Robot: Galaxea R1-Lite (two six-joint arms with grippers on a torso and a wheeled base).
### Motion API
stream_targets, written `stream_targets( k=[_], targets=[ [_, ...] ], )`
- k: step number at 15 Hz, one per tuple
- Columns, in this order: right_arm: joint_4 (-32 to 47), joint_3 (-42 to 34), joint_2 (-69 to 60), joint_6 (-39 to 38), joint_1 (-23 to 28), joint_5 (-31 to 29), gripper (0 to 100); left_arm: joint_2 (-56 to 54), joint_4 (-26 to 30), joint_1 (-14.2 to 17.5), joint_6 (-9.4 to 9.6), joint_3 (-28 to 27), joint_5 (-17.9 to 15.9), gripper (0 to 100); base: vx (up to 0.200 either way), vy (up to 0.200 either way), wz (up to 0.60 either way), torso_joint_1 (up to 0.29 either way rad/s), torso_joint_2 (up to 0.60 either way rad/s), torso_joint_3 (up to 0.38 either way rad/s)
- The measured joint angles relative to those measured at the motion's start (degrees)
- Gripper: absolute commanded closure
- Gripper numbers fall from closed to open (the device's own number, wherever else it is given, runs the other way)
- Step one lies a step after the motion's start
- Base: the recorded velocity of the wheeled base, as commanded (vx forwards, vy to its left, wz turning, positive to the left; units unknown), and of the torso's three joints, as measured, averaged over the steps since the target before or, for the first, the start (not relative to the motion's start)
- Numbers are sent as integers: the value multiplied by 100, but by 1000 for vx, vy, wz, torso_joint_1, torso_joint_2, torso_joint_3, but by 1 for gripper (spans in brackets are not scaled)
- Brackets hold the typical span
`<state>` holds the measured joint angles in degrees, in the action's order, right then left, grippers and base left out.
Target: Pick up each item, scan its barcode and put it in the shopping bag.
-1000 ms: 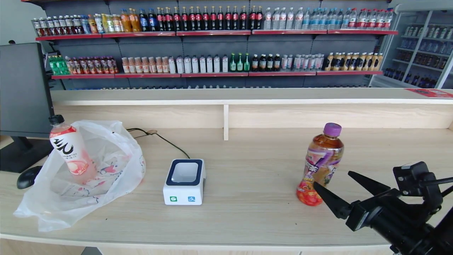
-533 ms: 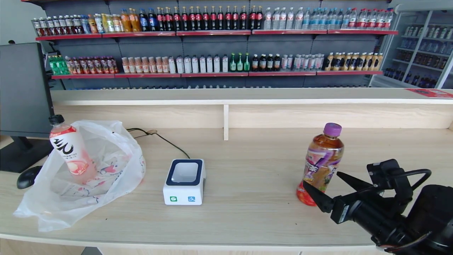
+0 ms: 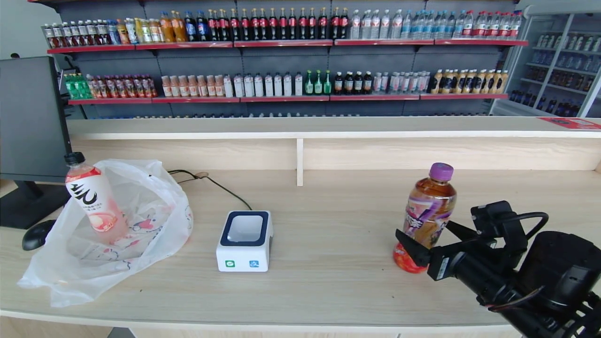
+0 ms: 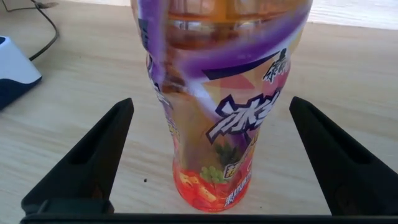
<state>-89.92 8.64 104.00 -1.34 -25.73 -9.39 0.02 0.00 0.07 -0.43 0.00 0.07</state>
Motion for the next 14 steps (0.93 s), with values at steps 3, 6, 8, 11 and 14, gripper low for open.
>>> stream_targets(
  k=[3, 6, 8, 11, 14],
  targets=[
    [0, 85, 83, 91, 18, 0, 0, 0, 0, -2, 0, 0, 0, 0, 0, 0, 0, 0, 0, 0],
    [-2, 139, 143, 156, 115, 0, 0, 0, 0, -2, 0, 0, 0, 0, 0, 0, 0, 0, 0, 0],
    [-2, 221, 182, 262, 223, -2, 0, 0, 0, 0, 0, 0, 0, 0, 0, 0, 0, 0, 0, 0],
    [-5, 266, 240, 293, 297, -2, 0, 0, 0, 0, 0, 0, 0, 0, 0, 0, 0, 0, 0, 0],
    [0, 80, 217, 295, 308, 0, 0, 0, 0, -2, 0, 0, 0, 0, 0, 0, 0, 0, 0, 0]
  ],
)
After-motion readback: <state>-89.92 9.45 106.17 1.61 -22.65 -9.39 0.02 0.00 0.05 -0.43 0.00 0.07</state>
